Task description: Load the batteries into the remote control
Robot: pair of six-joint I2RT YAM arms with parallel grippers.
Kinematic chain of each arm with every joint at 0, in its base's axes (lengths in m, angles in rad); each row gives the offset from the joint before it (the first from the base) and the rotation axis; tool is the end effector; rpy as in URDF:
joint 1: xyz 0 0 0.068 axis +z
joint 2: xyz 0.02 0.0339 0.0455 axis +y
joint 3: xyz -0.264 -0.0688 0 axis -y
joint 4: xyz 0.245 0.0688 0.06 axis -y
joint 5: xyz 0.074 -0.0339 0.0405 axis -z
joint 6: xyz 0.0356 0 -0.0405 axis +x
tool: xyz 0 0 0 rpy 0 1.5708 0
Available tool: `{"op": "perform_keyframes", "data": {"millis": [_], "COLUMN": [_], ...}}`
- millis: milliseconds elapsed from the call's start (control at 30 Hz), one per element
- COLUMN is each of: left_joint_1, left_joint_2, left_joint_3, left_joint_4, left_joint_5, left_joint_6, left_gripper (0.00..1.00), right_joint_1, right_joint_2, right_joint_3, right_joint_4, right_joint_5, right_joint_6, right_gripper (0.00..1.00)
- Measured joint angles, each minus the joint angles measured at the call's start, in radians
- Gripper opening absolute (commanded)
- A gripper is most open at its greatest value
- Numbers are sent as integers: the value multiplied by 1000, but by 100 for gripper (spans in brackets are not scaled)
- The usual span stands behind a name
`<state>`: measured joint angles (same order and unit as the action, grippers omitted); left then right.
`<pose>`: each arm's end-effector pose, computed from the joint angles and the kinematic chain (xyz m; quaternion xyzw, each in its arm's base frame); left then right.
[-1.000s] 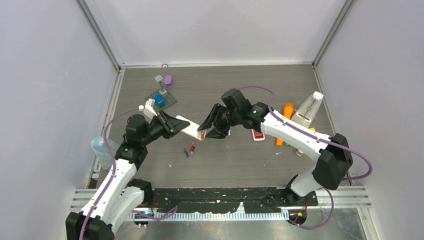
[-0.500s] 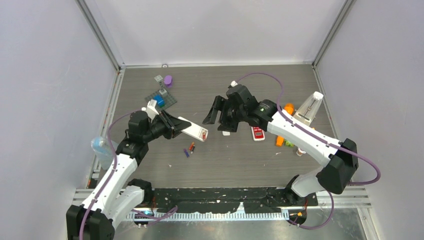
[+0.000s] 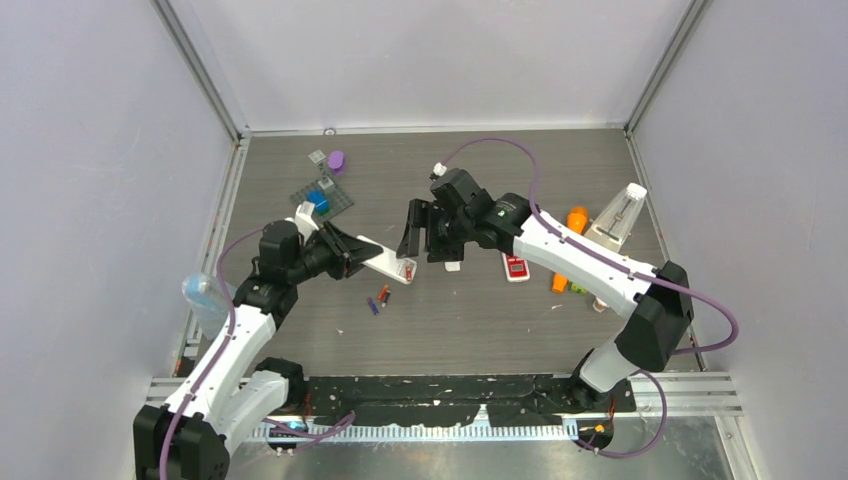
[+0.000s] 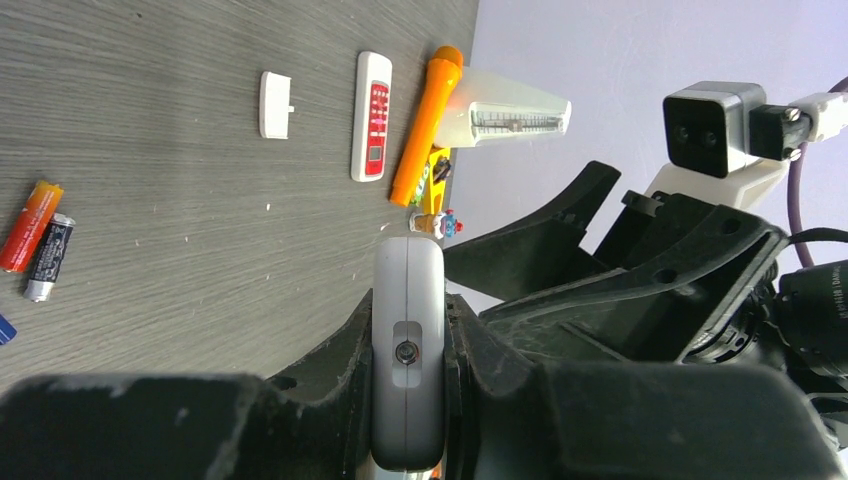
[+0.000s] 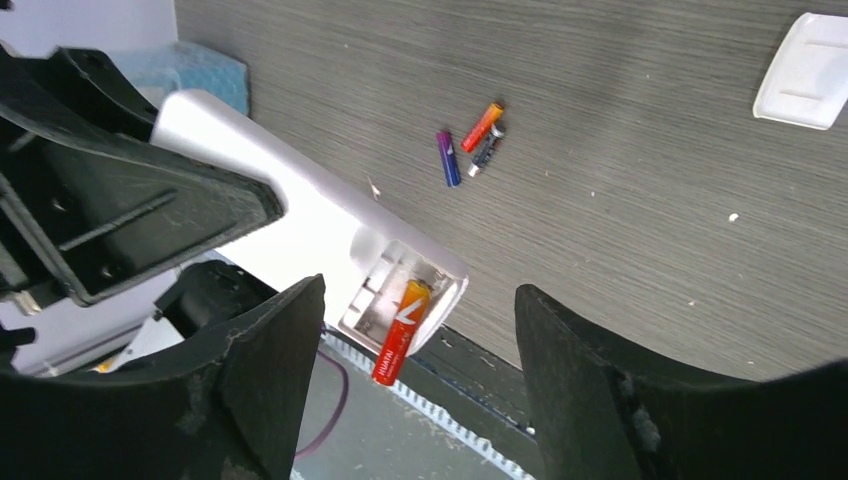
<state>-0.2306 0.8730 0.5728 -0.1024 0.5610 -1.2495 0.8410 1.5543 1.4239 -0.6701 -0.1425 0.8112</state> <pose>0.1884 -0.0637 0.2599 -0.2577 0.7743 -0.5279 0.2356 0.2245 0.2586 0.3267 -0.0405 0.9239 0.3203 0.2055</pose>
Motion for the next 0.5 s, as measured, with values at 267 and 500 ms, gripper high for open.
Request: {"op": "perform_keyframes", "data": {"millis": [267, 500], "left_joint_1": [0, 0], "left_joint_2": [0, 3], "left_joint_3": [1, 1], "left_joint_4": [5, 45], "left_joint_5": [-4, -4], "left_joint_6": [0, -1], "left_gripper": [0, 0], "right_joint_1": [9, 21], "right_joint_2": [4, 4], "right_joint_3": [0, 0], "right_joint_4": [-20, -24], "right_joint_5": [3, 3], "right_joint_6": [-32, -37], "right_gripper": [57, 51]}}
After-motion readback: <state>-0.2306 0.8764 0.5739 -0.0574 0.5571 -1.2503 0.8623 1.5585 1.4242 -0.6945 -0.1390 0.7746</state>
